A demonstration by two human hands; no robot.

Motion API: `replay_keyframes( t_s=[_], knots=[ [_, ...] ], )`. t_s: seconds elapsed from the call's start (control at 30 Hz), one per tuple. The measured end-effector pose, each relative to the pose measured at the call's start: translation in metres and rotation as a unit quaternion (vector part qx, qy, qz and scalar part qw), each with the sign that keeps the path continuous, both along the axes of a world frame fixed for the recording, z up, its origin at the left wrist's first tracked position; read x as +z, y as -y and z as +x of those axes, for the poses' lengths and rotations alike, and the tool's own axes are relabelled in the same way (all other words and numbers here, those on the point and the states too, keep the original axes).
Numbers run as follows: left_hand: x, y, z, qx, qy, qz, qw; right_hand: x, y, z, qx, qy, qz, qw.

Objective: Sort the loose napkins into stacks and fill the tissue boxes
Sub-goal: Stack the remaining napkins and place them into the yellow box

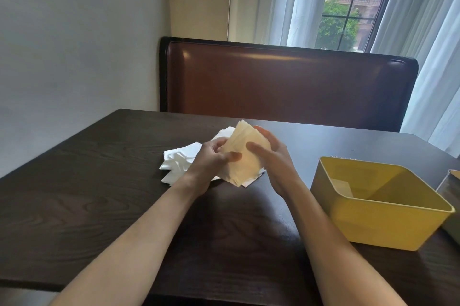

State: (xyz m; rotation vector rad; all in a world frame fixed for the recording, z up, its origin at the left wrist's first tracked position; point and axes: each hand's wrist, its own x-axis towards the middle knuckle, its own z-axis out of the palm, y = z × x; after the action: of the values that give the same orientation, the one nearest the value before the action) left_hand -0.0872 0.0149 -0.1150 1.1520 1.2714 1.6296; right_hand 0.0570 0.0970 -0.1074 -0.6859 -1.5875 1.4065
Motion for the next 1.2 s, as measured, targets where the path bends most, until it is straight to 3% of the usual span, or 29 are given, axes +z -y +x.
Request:
replay_keyframes(
  t_s=[0.13,0.23,0.47,0.53,0.8,0.97,1.2],
  knots=[
    [0.002,0.001,-0.001,0.092,0.005,0.031,0.995,0.0,0.0,0.004,-0.021,-0.041,-0.034,0.998],
    [0.0,0.0,0.002,0.076,0.007,0.035,0.996,-0.003,0.002,0.006,-0.05,-0.032,-0.036,0.998],
    [-0.007,0.003,0.018,0.029,-0.206,0.016,0.978,-0.012,0.01,0.009,-0.166,-0.002,-0.044,0.985],
    [-0.009,0.004,0.023,0.025,-0.233,0.014,0.972,-0.014,0.012,0.009,-0.201,-0.008,-0.042,0.979],
    [-0.016,0.004,0.038,0.112,-0.191,0.01,0.975,-0.021,0.016,0.001,-0.275,0.002,-0.041,0.96],
    [-0.016,0.002,0.042,0.133,-0.124,0.006,0.983,-0.025,0.018,-0.004,-0.254,-0.001,-0.061,0.965],
    [-0.016,-0.002,0.045,0.281,-0.027,0.003,0.959,-0.024,0.025,-0.011,-0.205,-0.006,-0.057,0.977]
  ],
)
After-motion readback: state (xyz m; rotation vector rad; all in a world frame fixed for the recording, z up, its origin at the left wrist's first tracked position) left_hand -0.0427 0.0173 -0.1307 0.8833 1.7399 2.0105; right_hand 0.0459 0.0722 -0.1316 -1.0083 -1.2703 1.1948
